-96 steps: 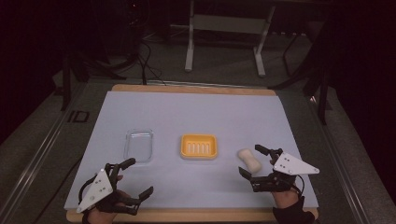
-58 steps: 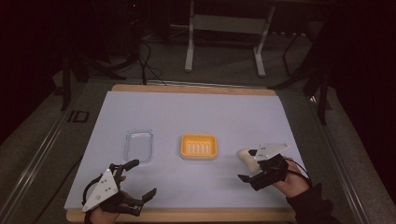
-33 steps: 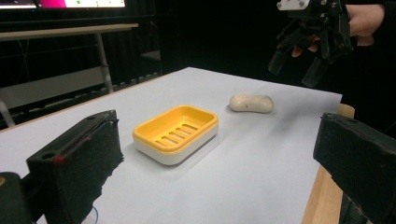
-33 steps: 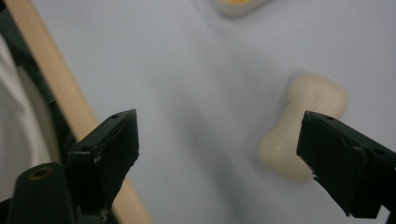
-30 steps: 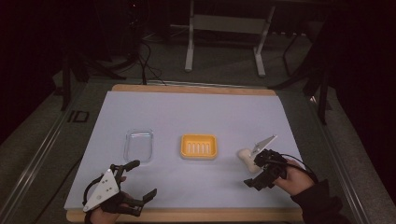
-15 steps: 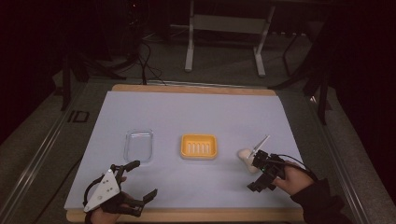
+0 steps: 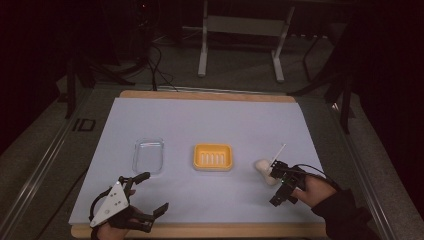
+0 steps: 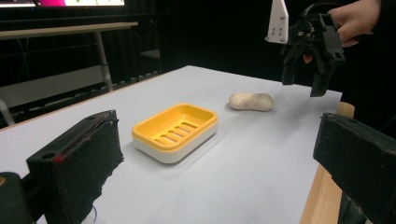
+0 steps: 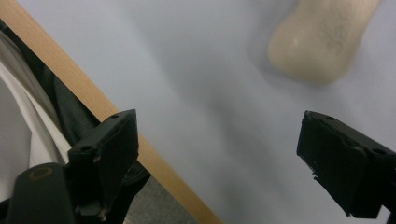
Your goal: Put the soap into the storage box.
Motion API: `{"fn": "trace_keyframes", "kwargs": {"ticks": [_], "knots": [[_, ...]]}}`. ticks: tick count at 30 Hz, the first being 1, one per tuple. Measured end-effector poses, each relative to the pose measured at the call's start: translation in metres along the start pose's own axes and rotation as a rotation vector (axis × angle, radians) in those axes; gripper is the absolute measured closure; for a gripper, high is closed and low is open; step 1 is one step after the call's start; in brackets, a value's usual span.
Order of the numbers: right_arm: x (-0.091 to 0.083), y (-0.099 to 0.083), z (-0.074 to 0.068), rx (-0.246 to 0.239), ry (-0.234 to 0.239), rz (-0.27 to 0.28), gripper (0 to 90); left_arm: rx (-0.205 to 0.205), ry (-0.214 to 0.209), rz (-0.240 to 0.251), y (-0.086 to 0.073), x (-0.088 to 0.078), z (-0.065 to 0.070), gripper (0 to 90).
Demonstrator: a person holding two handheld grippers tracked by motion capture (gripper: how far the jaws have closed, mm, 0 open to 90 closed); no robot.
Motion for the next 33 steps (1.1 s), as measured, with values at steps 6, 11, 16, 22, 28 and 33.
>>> {"fn": "trace_keyframes", "kwargs": {"ticks": [6, 11, 16, 22, 28, 33], "knots": [[0.003, -0.005, 0.003, 0.03, 0.051, -0.038, 13.2, 0.005, 0.003, -0.003, 0.0, 0.0, 0.001, 1.2], [0.008, -0.009, 0.009, 0.064, 0.06, -0.067, 12.9, 0.003, 0.004, -0.002, 0.0, 0.0, 0.001, 1.1], [0.013, -0.014, 0.018, 0.11, 0.072, -0.078, 12.7, -0.001, 0.003, -0.003, -0.001, 0.001, 0.001, 1.1], [0.015, -0.012, 0.025, 0.132, 0.082, -0.069, 11.7, 0.0, 0.004, -0.007, -0.001, 0.001, 0.0, 1.1], [0.012, -0.003, 0.032, 0.133, 0.071, -0.061, 11.9, -0.003, 0.0, -0.005, -0.001, 0.001, 0.0, 1.1], [0.012, 0.002, 0.037, 0.137, 0.07, -0.066, 12.6, -0.007, -0.003, -0.005, -0.001, 0.001, 0.0, 1.1]]}}
Point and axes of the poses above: each handheld gripper's, and its own axes: x roughly forward along the jaws, y roughly out of its top, z roughly to its right, the point moved 8 cm from there along x, roughly forward along the jaws, and after that the axes turned 10 degrees about -x, right-handed, at the moved point
